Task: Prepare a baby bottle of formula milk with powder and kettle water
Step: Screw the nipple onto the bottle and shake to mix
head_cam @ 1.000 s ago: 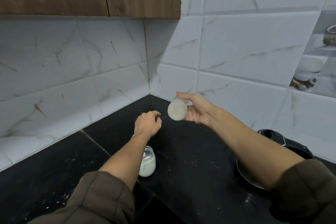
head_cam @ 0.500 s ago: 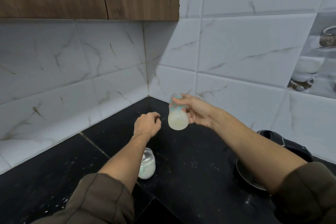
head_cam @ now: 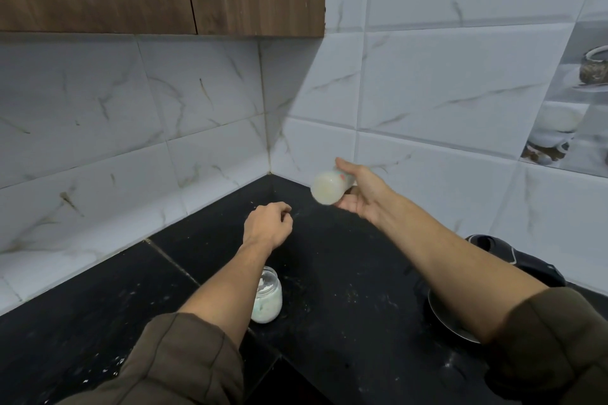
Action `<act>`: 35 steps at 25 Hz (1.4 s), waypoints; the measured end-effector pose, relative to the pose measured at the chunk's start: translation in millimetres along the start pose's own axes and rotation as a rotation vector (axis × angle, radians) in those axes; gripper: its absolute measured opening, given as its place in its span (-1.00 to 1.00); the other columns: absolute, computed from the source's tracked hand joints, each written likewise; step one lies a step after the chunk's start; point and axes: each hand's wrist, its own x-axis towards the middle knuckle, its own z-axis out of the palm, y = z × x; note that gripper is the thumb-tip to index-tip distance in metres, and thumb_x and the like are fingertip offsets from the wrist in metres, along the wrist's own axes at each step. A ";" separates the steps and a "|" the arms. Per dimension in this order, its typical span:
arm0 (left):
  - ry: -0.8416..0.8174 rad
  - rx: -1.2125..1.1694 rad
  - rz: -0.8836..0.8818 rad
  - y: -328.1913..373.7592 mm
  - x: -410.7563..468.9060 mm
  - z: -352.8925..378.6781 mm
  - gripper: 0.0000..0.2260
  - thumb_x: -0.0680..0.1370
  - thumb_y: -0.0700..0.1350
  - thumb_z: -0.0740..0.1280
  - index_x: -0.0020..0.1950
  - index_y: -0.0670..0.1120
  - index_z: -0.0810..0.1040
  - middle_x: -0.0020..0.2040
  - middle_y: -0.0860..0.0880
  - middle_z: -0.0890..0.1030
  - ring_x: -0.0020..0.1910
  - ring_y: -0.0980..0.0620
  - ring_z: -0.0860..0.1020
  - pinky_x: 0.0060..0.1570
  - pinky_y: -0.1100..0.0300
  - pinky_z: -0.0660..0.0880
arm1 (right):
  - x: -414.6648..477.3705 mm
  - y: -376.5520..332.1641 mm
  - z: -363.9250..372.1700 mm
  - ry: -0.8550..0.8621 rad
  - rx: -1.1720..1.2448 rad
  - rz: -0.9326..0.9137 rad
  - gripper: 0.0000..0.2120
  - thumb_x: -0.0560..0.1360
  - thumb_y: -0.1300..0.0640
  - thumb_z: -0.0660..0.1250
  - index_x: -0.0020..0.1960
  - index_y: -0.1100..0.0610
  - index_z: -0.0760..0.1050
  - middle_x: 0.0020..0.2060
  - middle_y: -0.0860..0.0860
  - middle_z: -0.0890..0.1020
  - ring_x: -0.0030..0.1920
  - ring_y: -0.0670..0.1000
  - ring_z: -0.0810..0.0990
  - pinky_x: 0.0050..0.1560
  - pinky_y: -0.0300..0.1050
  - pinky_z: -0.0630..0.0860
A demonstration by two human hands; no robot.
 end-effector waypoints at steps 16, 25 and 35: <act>-0.024 0.029 0.004 0.8 1.1 -1.3 -0.69 0.68 -0.03 0.28 0.41 0.07 0.60 0.20 0.01 0.72 0.16 -0.03 0.66 0.21 0.02 0.57 | -7.0 -4.8 -2.8 -0.298 -0.302 -0.073 -0.56 0.57 -0.01 0.48 0.39 0.04 0.49 0.09 0.10 0.72 -0.08 0.10 0.77 -0.23 -0.01 0.72; -0.016 0.042 0.005 -0.5 1.9 -0.4 -0.69 0.67 -0.02 0.26 0.39 0.11 0.61 0.16 0.03 0.73 0.15 -0.06 0.66 0.17 0.03 0.57 | -6.7 -6.3 0.7 -0.246 -0.247 -0.229 -0.45 0.55 0.03 0.52 0.48 -0.06 0.43 0.23 0.14 0.69 -0.06 0.13 0.77 -0.15 0.04 0.71; -0.022 0.045 0.011 -0.6 3.9 0.7 -0.70 0.67 -0.02 0.26 0.38 0.11 0.61 0.15 0.02 0.73 0.13 -0.05 0.66 0.15 0.02 0.57 | -7.7 0.3 -1.7 -0.325 -0.287 -0.279 -0.35 0.54 0.08 0.52 0.55 -0.13 0.34 0.19 0.13 0.71 0.07 0.17 0.76 -0.05 0.09 0.71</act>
